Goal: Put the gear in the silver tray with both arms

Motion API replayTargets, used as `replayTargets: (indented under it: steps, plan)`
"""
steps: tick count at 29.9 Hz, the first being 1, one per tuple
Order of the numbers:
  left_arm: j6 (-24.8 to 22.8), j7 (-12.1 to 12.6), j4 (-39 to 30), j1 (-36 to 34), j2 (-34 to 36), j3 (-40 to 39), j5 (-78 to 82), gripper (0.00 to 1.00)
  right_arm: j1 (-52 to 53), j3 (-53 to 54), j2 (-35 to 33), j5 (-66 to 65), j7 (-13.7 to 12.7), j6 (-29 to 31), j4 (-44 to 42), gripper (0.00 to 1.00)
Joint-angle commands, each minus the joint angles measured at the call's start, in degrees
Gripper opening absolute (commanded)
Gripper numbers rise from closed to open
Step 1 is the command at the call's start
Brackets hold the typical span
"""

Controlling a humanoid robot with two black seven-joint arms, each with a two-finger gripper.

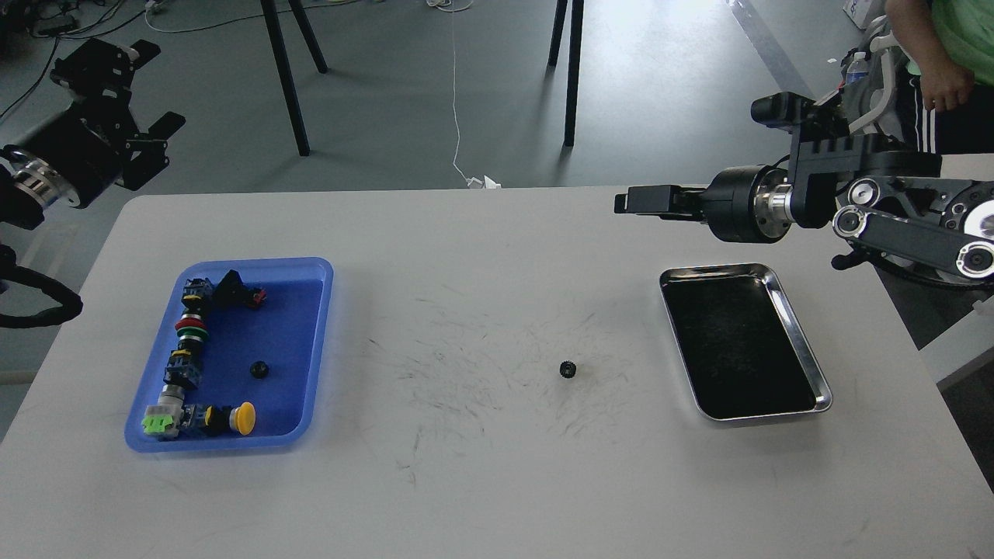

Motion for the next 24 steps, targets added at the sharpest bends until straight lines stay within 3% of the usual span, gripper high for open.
replayTargets:
  steps: [1,11,24]
  plan:
    - [-0.66,-0.11,0.5,0.14,0.05,-0.37,-0.02,0.98,2.71,-3.83,3.76,-2.7,0.98,0.15,-0.14,0.98]
    - [-0.49,-0.11,0.85,0.5,0.31,-0.11,0.06,0.98,6.94,-15.51,14.92,-14.3,5.46,0.07,-1.19,0.97]
    - [-0.31,-0.11,0.85,0.58,0.31,-0.11,0.06,0.98,5.8,-21.68,23.89,-18.09,8.28,-0.2,-4.53,0.95]
